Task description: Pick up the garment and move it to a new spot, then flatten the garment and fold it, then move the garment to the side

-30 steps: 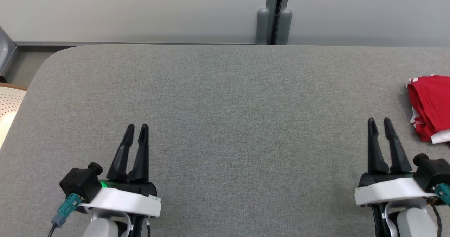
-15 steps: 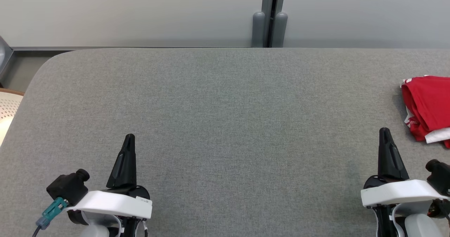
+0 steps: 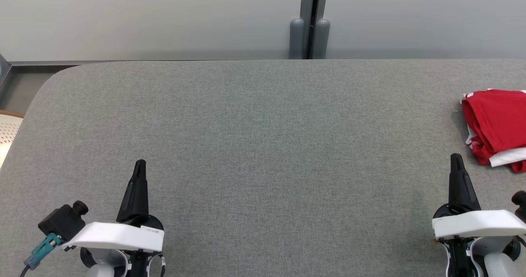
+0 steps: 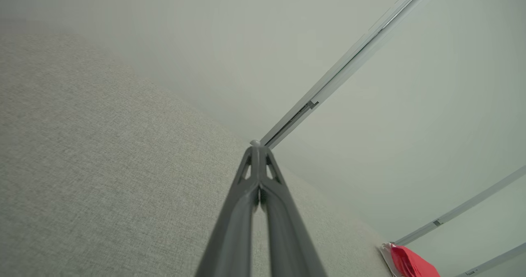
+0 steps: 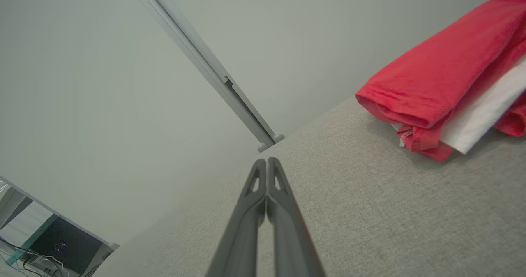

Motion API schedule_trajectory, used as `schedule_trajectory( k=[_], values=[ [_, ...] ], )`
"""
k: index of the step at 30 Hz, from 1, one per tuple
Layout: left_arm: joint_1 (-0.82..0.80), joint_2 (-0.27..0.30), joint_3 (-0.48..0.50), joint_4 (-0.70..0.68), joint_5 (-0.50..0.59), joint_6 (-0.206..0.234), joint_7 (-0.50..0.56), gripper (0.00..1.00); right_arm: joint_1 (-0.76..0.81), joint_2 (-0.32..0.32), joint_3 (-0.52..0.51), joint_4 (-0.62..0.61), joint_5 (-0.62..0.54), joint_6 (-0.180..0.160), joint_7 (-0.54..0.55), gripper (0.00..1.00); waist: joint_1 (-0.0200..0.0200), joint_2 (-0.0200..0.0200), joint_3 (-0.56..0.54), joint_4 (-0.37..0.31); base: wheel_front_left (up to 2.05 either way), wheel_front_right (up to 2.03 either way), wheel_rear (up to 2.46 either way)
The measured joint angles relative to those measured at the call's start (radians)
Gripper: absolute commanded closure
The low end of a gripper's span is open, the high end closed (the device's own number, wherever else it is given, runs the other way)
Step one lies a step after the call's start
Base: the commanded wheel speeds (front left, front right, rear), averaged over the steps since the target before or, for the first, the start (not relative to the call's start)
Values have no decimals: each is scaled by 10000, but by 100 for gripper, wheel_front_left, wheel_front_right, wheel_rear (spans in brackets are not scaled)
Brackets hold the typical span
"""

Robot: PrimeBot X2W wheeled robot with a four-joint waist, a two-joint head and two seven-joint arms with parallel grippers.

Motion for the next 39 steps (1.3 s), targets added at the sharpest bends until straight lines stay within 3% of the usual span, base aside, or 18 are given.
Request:
schedule_trajectory(
  k=[39],
  values=[
    [-3, 146, 671, 146, -4128, -25, 1145, 100, 147, -8, -349, -117, 4826, -2, 1243, 100, 0, 0, -370, -382, 0, 0, 0]
  ],
)
